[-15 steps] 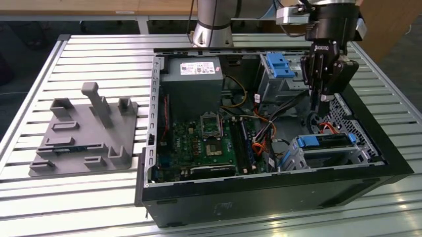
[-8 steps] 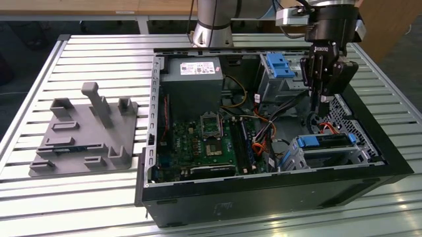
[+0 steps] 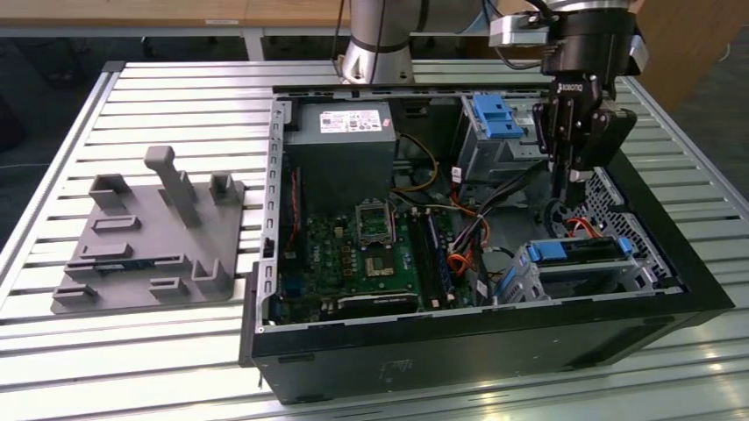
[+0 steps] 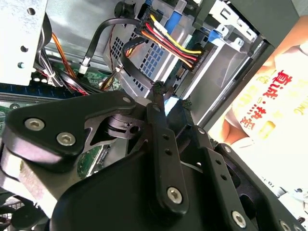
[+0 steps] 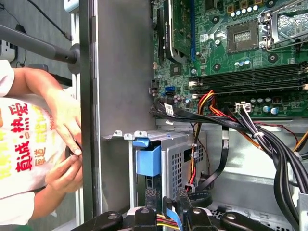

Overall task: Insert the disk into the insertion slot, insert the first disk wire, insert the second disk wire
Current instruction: 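Insert the second disk wire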

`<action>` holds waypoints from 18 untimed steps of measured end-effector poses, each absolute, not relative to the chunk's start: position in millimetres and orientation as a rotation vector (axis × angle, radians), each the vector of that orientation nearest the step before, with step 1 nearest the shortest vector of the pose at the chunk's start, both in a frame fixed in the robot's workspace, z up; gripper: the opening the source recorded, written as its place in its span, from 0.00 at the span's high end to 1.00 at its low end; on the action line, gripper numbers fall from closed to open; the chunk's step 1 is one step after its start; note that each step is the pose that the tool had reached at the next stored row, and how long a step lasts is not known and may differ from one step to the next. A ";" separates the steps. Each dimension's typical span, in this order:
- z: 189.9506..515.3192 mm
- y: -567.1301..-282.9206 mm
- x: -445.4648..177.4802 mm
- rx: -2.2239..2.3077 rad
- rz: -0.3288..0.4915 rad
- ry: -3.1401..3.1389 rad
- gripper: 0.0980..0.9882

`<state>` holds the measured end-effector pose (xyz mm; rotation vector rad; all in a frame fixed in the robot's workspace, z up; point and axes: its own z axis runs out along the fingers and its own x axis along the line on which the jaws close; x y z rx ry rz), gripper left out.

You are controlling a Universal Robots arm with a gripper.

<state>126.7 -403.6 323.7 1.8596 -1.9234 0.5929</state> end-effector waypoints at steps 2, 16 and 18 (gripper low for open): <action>322.9 -403.4 126.7 1.860 0.595 -1.922 0.79; 320.3 -403.4 133.1 1.861 0.592 -1.916 0.94; 320.3 -403.5 134.2 1.861 0.592 -1.916 0.94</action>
